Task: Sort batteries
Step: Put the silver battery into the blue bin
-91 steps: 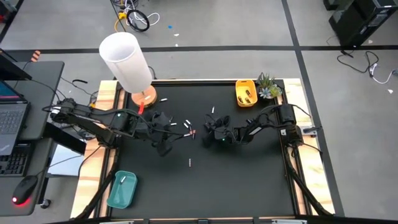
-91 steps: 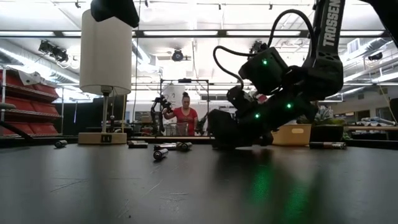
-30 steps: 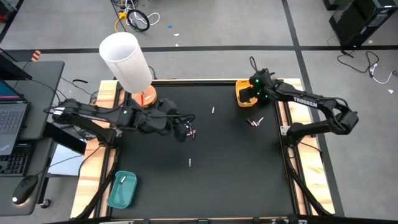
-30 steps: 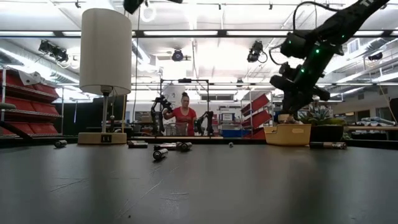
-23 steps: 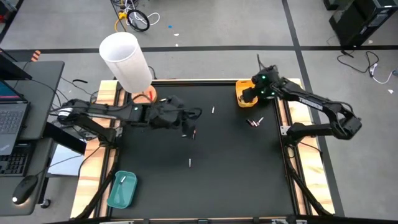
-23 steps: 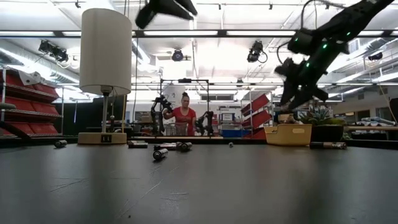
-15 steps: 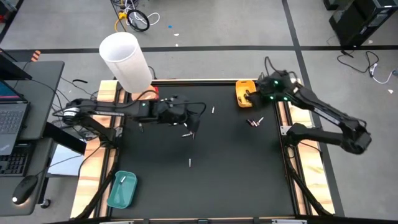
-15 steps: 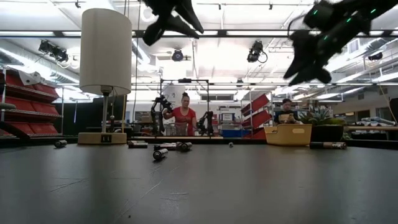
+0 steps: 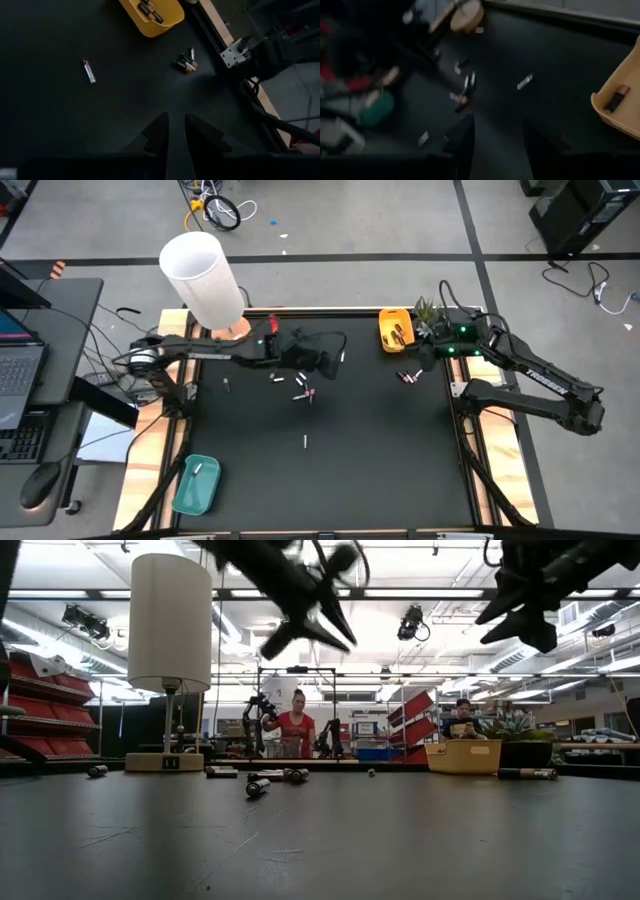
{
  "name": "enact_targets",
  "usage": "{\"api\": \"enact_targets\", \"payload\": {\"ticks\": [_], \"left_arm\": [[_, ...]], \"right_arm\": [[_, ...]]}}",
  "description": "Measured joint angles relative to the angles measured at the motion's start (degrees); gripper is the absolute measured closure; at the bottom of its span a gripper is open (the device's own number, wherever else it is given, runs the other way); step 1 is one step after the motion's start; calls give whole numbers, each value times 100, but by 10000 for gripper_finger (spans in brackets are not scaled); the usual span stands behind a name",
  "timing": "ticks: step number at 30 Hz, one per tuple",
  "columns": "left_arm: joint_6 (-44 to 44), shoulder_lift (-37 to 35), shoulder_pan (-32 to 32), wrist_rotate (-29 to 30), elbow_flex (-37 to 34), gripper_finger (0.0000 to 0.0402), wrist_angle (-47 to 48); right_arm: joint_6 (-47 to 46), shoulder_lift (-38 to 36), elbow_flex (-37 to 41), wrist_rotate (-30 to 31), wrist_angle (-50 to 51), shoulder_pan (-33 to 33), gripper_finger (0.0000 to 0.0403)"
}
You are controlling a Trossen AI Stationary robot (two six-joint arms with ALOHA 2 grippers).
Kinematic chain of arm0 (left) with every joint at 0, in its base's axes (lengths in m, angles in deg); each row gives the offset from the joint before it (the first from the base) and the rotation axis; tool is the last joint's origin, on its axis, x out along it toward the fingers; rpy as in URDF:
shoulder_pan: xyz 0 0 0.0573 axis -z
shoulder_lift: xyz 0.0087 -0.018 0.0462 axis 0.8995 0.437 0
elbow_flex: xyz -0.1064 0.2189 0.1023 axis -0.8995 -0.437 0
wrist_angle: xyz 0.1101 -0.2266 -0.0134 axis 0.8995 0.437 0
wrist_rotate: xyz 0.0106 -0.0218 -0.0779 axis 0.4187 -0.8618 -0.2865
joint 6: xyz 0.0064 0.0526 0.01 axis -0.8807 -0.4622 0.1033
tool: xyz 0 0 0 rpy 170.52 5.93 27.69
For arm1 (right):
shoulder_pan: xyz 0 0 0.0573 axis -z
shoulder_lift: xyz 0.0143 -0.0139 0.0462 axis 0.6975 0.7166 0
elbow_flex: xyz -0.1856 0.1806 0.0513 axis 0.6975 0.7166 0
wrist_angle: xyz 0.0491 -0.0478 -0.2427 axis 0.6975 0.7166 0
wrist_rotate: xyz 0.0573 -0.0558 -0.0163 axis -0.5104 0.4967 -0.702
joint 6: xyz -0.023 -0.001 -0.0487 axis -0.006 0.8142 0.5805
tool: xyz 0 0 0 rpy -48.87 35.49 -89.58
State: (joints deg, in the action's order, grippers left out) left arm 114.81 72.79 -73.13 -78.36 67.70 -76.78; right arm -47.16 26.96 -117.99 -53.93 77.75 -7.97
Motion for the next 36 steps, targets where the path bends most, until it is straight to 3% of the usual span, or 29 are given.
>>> {"api": "enact_targets", "payload": {"ticks": [4,6,12,21,31,36], "left_arm": [[-129,486,-305,-640,30,287,-425],[-16,711,-384,-682,149,262,-299],[45,1359,-458,-60,949,212,581],[2,2487,-482,887,2302,209,1120],[263,2841,-480,1900,2384,223,1029],[264,3043,-489,1881,2386,225,897]], "right_arm": [[-561,1,0,236,-514,-260,252],[-607,1,0,389,-651,-392,252],[-698,3,0,552,-695,-604,252],[-437,-40,2,518,-669,-623,252],[-255,-342,2,205,-495,-619,252],[-255,-411,2,43,-457,-619,252]]}}
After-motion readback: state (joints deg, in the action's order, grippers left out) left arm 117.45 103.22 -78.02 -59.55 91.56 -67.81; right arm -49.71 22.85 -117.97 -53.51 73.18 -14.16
